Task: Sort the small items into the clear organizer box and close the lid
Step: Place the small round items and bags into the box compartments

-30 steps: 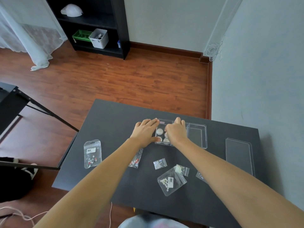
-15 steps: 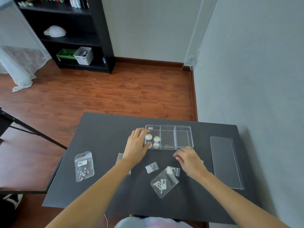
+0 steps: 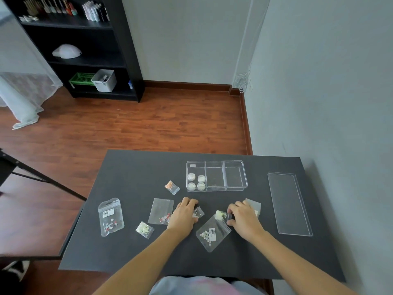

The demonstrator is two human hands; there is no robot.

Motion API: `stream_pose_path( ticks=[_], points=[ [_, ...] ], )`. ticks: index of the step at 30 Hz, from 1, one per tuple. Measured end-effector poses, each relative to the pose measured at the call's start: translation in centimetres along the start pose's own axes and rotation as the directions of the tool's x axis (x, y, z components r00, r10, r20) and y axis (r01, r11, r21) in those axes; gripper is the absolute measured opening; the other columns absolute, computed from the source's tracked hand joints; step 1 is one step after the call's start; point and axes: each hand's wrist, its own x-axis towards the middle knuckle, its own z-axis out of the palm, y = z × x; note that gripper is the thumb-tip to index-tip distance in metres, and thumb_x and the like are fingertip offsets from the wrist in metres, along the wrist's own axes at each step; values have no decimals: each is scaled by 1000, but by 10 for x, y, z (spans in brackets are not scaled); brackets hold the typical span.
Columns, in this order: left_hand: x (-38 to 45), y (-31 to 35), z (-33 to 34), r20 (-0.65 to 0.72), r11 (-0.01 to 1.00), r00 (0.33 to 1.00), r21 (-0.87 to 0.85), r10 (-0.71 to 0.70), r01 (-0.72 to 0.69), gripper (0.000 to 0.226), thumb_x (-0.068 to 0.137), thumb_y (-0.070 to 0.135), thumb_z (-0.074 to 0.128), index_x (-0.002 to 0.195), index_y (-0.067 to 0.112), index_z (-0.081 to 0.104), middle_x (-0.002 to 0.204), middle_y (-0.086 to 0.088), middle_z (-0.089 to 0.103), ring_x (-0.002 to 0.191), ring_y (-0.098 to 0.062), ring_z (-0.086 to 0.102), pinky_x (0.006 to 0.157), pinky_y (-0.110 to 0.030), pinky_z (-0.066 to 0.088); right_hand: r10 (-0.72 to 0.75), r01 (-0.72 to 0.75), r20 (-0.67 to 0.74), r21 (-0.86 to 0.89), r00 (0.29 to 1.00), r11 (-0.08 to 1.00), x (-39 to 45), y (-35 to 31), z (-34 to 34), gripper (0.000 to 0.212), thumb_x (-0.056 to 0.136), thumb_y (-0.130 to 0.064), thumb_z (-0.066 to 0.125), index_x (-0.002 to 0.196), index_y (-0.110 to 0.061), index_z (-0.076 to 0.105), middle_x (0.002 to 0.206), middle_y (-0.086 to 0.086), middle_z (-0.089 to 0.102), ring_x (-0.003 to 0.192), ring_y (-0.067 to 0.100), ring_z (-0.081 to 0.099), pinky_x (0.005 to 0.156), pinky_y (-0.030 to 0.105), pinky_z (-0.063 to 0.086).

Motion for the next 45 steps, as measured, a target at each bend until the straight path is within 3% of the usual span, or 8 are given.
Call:
stream_pose_path(
  ticks=[8,11,16,20,29,36,42,45],
  points=[
    [0,2,-8,18,997,999,-52,49,-48,25,92,12,54,115,21,56,112,-3,61,102,-26,59,86,-36,50,149,-124,-64,295,987,947,-1,-6,-7,14,85,-13,67,76,-18,58,72,-3,66,77,21,59,72,37,51],
    [1,8,-15,-97,980,988,-145,119,-132,12,93,10,51,97,16,62,96,1,62,88,-20,60,79,-33,50,182,-114,-136,401,974,909,-4,-5,-12,16,85,-8,66,75,-19,59,65,-6,61,68,17,57,67,31,49],
    [24,34,-44,-283,934,950,-283,134,-216,9,90,15,62,85,13,69,87,-4,64,78,-17,58,75,-29,48,265,-105,-263,498,928,861,-6,4,-25,9,86,-13,65,84,-18,72,79,-3,70,80,17,58,75,25,41],
    [56,57,-65,-300,942,949,-279,102,-189,8,87,16,62,81,12,65,80,-3,69,77,-21,61,74,-36,53,355,-129,-288,586,889,800,-5,10,-39,14,90,-15,62,76,-18,67,71,-8,68,68,0,59,63,1,38],
    [103,66,-49,-120,991,991,124,61,-46,14,88,19,57,99,23,63,101,-3,69,102,-24,54,94,-30,29,383,-83,-362,625,850,776,-10,25,-55,13,89,-9,62,80,-15,69,72,-10,68,73,-10,59,63,1,40],
    [113,75,-46,-17,853,996,516,91,-69,19,85,10,65,99,23,66,104,-10,63,103,-27,46,95,-31,28,373,-89,-339,626,864,775,-12,34,-52,13,88,-8,65,81,-18,69,75,-13,69,74,-6,64,66,0,43],
    [119,80,-45,17,792,995,603,100,-90,24,76,0,63,91,19,66,94,-4,69,110,-27,43,98,-38,25,353,-65,-344,630,870,774,-4,35,-53,8,83,-10,72,79,-16,70,73,-15,69,76,-8,63,64,-1,42],
    [117,74,-43,-20,819,986,559,167,-128,20,82,13,66,101,20,65,105,-1,65,114,-26,45,102,-41,24,337,-56,-348,618,875,784,1,33,-55,5,83,-14,74,78,-15,71,72,-12,70,73,-3,65,65,1,44]
  ],
)
